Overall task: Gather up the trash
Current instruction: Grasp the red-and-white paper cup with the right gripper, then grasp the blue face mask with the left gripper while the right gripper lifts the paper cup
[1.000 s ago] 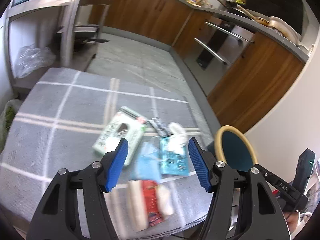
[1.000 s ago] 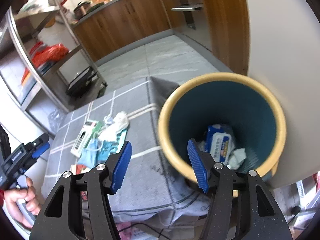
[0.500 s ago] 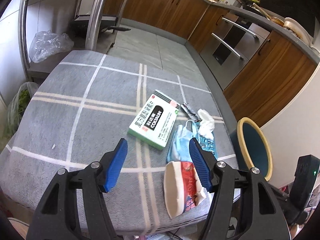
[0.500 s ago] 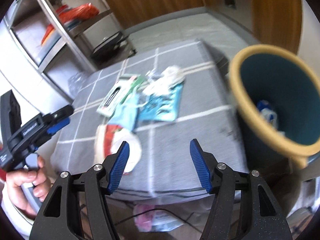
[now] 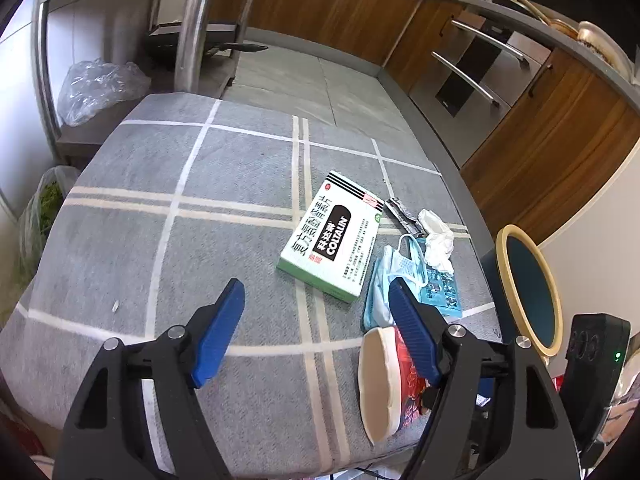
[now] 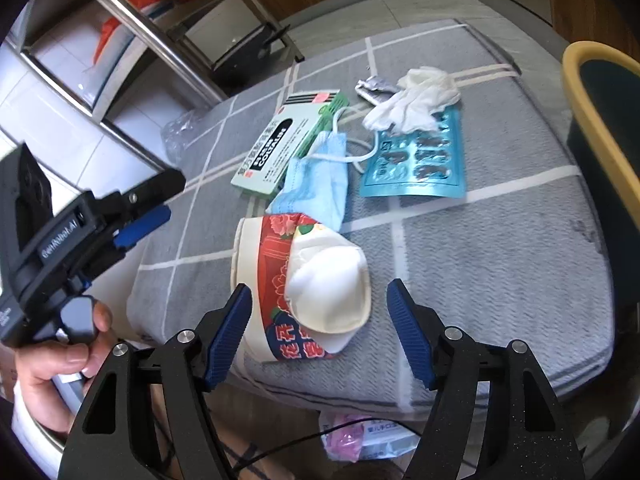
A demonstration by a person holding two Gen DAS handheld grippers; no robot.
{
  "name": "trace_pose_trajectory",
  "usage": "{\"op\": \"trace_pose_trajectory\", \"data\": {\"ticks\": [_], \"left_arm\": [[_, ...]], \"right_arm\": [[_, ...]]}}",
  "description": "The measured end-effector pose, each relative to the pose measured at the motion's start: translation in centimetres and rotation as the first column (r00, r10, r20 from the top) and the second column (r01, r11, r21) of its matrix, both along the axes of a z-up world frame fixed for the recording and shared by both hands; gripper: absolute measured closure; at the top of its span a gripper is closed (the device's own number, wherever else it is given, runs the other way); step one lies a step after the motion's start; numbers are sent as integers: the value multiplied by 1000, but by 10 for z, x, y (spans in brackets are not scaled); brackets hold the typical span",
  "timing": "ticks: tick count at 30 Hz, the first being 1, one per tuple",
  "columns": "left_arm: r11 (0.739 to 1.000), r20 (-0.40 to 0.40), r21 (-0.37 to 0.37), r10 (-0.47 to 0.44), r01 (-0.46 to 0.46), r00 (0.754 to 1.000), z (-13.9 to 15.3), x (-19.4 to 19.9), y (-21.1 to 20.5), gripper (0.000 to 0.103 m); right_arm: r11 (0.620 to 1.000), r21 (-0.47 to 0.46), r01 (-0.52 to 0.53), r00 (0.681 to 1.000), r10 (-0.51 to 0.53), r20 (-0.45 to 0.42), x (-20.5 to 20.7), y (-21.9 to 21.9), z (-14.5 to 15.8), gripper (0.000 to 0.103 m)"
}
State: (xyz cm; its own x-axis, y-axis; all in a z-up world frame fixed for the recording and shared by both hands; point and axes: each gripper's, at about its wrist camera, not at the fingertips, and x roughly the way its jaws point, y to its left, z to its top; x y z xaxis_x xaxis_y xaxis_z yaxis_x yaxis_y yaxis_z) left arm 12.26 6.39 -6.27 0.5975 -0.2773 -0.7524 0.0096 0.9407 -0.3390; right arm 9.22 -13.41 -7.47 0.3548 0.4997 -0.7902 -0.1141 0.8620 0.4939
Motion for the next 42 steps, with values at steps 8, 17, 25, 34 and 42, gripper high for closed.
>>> {"op": "trace_pose_trajectory", "data": {"ticks": [8, 17, 25, 34, 42], "left_arm": [[997, -3, 24, -71, 71, 997, 5, 12, -26, 29], [993, -12, 47, -109, 109, 994, 4, 13, -50, 29], [987, -49, 70, -139, 142, 989, -6, 15, -73, 30], [970, -133, 171, -150, 172, 980, -35, 24, -103, 41], [958, -155, 232, -137, 171, 978, -49, 21, -103, 78]], "right_arm": [[999, -24, -35, 999, 35, 8, 1, 12, -4, 61], [1000, -28, 14, 1000, -14, 23, -10, -22, 8, 62], [993, -53, 104, 994, -102, 41, -23, -67, 20, 62], [979, -22, 203, 978, -202, 45, -27, -107, 28, 62], [974, -1, 227, 973, -227, 50, -27, -113, 30, 62]]}}
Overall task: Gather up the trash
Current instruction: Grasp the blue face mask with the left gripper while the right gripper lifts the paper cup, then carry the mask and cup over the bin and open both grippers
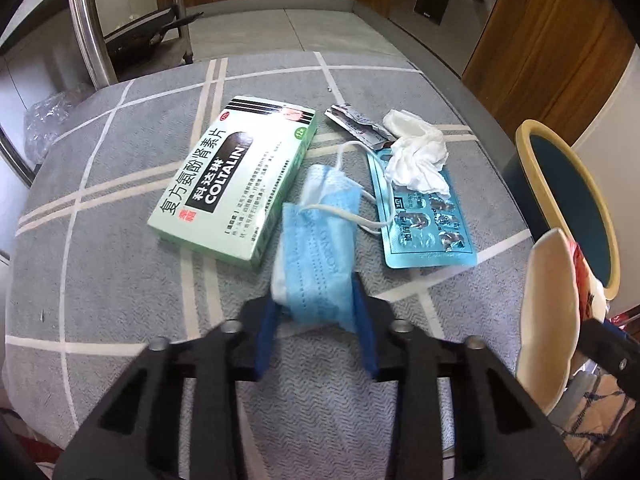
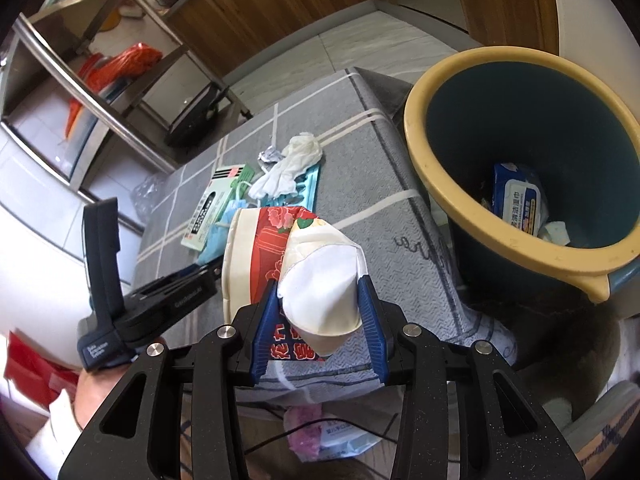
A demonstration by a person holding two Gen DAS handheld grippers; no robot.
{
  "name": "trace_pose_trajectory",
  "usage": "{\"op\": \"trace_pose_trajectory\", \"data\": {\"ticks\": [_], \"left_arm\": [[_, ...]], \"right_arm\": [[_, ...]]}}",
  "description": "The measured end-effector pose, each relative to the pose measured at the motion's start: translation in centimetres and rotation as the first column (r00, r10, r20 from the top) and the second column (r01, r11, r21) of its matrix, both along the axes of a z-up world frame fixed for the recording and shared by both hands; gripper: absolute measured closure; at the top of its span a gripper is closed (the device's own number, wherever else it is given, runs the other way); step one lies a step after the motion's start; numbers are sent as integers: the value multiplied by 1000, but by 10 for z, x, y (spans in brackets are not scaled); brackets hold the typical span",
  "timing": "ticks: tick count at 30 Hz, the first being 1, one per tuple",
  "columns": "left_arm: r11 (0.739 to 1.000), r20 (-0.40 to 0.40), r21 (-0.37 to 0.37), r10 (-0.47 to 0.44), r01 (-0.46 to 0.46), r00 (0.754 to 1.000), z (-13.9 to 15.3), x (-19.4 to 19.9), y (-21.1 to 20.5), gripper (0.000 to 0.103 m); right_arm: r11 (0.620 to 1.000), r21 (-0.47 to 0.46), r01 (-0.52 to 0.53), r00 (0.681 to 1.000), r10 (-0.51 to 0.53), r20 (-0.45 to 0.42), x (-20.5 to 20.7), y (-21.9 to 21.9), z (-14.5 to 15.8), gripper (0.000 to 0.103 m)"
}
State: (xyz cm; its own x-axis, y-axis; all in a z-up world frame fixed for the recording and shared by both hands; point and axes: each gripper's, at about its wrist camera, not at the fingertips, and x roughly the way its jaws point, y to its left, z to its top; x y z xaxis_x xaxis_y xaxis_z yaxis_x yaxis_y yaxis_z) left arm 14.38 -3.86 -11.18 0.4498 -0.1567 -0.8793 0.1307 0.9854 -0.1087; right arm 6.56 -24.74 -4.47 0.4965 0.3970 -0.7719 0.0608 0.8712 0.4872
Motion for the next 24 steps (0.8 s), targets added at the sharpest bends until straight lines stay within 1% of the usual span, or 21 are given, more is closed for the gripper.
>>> {"op": "trace_pose_trajectory", "data": {"ticks": [3, 9, 12, 15, 19, 24], "left_arm": [[1000, 10, -3, -3, 4, 1000, 3, -6, 4, 84], [1000, 47, -29, 7, -6, 999, 18, -24, 15, 85], [997, 65, -65, 42, -38, 997, 29, -33, 27, 85], [992, 91, -100, 83, -74, 992, 43, -39, 39, 86], [986, 131, -134, 116, -99, 985, 65, -42, 45, 86], [981, 182, -174, 119, -87, 976, 92, -38, 42, 86]], "right_arm": [[1000, 7, 3, 1000, -3, 5, -1, -1, 1, 62], [1000, 12, 2, 1000, -3, 17, -2, -2, 4, 62], [1000, 15, 3, 1000, -3, 19, -2, -3, 4, 62], [1000, 16, 2, 1000, -2, 25, -2, -4, 6, 62], [1000, 19, 4, 999, -5, 41, -3, -4, 12, 62], [1000, 10, 19, 997, -20, 77, -5, -12, 24, 62]]}}
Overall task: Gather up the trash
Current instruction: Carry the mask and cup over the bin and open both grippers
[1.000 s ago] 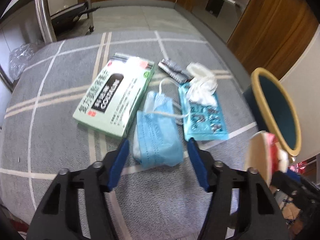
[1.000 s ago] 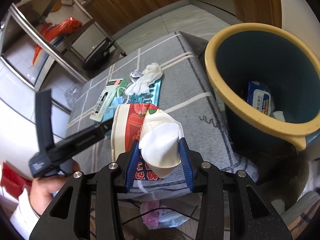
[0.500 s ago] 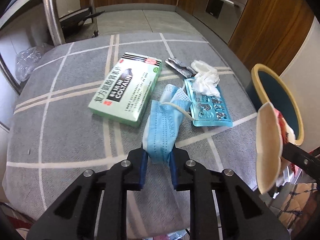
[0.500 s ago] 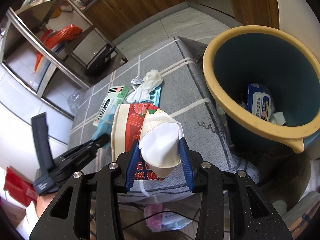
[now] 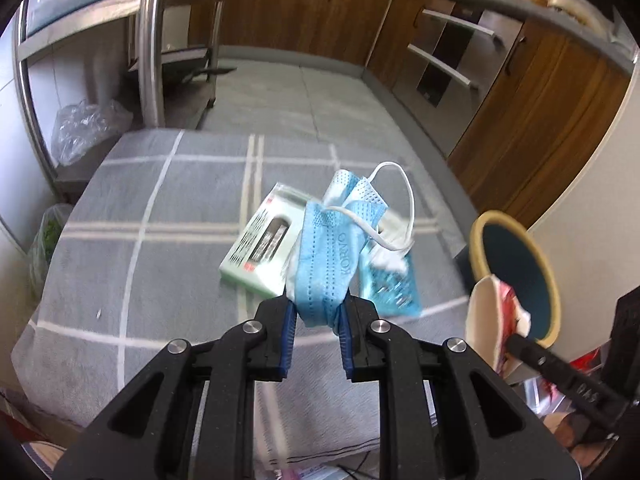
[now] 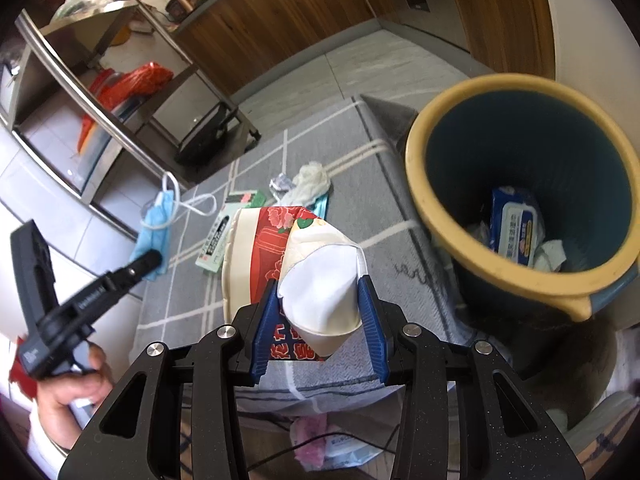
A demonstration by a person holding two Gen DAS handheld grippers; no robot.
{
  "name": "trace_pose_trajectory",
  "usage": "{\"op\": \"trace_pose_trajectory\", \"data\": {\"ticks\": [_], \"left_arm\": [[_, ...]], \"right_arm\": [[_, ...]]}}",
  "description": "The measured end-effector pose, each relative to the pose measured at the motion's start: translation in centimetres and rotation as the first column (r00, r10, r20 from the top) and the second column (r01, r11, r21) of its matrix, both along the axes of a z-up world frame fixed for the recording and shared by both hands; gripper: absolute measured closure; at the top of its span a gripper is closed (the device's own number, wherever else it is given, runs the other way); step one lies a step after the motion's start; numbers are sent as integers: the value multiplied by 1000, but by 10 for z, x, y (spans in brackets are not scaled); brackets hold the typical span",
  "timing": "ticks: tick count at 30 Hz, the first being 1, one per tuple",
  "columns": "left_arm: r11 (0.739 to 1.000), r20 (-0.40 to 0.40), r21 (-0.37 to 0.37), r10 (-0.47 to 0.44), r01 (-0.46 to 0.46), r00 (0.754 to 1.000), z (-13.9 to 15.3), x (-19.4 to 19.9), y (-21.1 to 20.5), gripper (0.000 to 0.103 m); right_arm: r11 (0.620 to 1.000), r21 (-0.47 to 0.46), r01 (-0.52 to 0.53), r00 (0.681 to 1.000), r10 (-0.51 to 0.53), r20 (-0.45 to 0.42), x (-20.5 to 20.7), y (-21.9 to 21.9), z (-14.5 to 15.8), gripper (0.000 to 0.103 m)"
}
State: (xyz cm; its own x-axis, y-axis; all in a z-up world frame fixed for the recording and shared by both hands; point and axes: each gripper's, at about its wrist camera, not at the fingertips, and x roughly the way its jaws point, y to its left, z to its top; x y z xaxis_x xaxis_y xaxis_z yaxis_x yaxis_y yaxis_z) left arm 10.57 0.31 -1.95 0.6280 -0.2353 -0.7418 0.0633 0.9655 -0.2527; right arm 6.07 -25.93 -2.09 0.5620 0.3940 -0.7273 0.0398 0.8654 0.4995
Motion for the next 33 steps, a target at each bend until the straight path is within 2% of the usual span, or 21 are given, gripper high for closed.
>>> {"op": "trace_pose_trajectory", "data": {"ticks": [7, 15, 25, 33], "left_arm": [[998, 52, -49, -43, 45, 998, 27, 6, -27, 86], [985, 69, -103, -134, 141, 989, 38, 15, -75, 86], [938, 41, -191, -286, 288, 957, 27, 35, -157, 86], [908, -1, -202, -375, 367, 927, 7, 48, -220, 86]], "right_arm": [[998, -24, 63, 996, -62, 60, -2, -27, 21, 62], [985, -25, 171, 981, -168, 98, -7, -71, 34, 62], [947, -28, 321, 944, -318, 90, -16, -128, 28, 62], [914, -79, 398, 916, -392, 83, -19, -149, 21, 61]]}}
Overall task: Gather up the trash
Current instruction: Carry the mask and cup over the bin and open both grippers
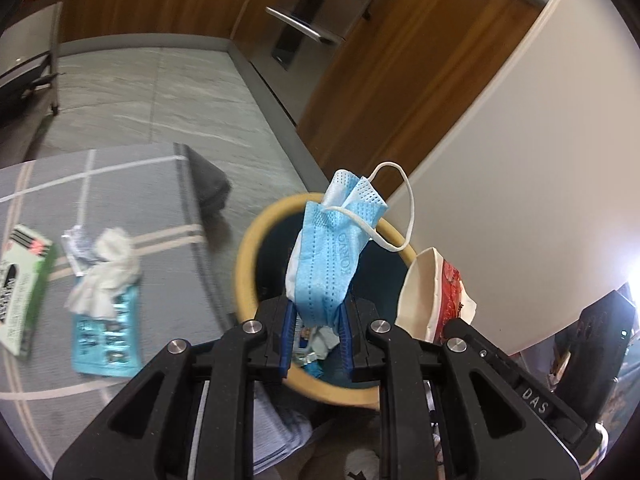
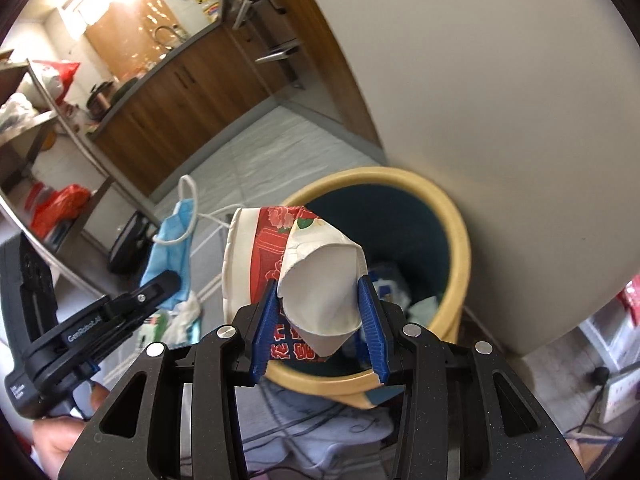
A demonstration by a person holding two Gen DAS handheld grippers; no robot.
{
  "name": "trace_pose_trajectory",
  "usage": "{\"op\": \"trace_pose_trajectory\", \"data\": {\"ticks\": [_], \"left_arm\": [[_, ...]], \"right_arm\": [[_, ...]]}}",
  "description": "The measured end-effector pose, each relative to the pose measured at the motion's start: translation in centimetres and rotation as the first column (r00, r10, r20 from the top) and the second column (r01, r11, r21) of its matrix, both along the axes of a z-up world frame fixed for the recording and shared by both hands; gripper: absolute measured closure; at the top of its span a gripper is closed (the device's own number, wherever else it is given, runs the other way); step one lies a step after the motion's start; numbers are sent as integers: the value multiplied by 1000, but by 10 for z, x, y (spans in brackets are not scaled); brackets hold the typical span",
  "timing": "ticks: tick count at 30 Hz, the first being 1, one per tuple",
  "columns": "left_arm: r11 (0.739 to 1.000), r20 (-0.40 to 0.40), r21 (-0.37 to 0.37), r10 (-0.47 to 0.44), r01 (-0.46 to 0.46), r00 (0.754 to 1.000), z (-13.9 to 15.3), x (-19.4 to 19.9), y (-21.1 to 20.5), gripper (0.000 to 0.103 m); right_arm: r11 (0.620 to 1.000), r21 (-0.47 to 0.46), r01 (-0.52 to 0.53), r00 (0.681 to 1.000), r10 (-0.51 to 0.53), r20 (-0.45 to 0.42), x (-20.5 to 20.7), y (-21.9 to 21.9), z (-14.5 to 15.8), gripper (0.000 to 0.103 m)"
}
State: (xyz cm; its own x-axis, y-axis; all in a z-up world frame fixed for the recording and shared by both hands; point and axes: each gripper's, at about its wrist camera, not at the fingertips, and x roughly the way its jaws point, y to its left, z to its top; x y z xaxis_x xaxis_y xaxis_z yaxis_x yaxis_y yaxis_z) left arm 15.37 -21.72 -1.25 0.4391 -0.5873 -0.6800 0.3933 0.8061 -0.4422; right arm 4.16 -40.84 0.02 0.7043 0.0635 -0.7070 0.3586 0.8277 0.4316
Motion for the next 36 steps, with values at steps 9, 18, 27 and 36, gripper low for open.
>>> {"op": "trace_pose_trajectory", "data": {"ticks": [9, 18, 27, 36], "left_arm": [[999, -37, 37, -39, 40, 999, -21, 14, -36, 85], [997, -61, 50, -55, 58, 997, -34, 18, -44, 76], [999, -9, 37, -20, 20, 1000, -19, 10, -22, 44], [998, 30, 45, 44, -45, 999, -8, 1, 22, 37]], "right_arm": [[999, -39, 25, 999, -26, -41, 4, -5, -12, 61], [998, -55, 42, 994, -47, -95, 10, -6, -22, 60], [998, -55, 43, 995, -48, -84, 17, -5, -18, 56], [998, -65, 17, 999, -20, -35, 15, 5, -5, 54]]}}
